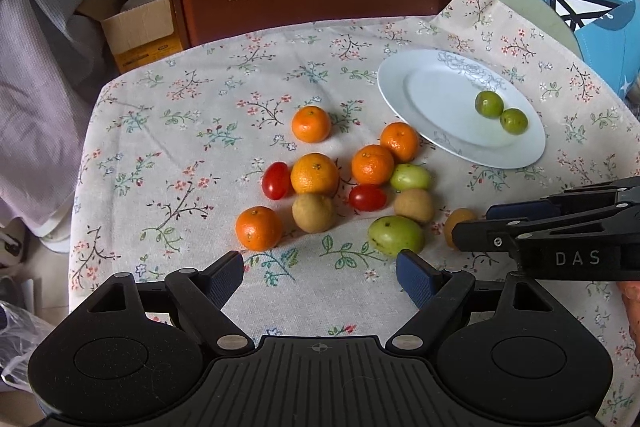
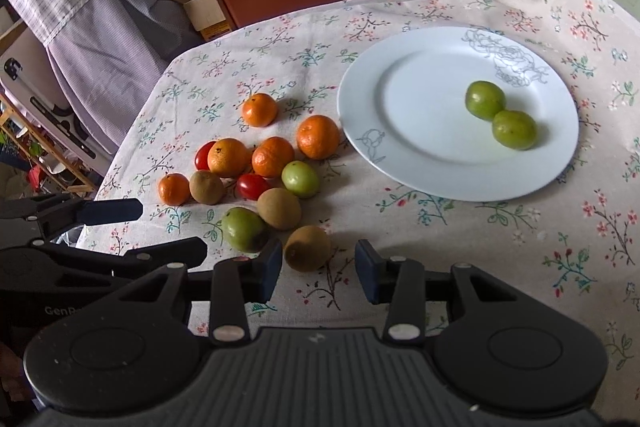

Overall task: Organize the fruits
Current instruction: 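Grasp a brown kiwi-like fruit with the right gripper, then grasp a large green fruit with the left gripper while the right gripper holds the brown fruit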

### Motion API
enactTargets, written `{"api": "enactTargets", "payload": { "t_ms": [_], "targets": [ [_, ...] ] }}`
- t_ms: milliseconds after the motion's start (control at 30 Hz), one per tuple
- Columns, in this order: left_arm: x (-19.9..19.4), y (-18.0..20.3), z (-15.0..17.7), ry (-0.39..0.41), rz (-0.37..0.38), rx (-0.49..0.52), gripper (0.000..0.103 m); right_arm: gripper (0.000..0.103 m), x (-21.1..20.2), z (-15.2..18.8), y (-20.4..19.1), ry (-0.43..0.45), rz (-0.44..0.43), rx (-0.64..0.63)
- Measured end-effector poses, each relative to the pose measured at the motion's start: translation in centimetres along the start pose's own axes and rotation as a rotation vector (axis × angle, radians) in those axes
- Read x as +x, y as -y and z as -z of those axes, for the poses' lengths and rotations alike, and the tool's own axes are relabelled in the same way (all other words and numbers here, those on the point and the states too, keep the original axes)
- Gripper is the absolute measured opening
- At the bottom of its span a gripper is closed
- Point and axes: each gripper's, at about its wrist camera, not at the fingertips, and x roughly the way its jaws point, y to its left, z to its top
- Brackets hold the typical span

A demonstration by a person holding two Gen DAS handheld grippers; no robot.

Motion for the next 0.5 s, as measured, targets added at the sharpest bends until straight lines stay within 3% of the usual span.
{"api": "enactTargets", "payload": {
  "t_ms": [100,333,400,500],
  "targets": [
    [0.1,0.0,0.1,0.007,0.001,0.007,0.085,0.041,0.4,0.0,-0.3,-0.004,0.001,-0.011],
    [0.5,1.1,0.4,0.034,0.038,0.054,0.082,0.027,0.7,0.1,-0.5,-0.004,0.01,-0.033],
    [0.6,1.2,0.4,0.041,0.051,0.05,0.082,0.027,0.6,0.1,-0.4,-0.005,0.012,-0.025],
    [0.8,1.3,0.3,0.05,0.072,0.044,0.074,0.027,0.3,0.0,0.2,0.002,0.017,-0.001]
  ]
}}
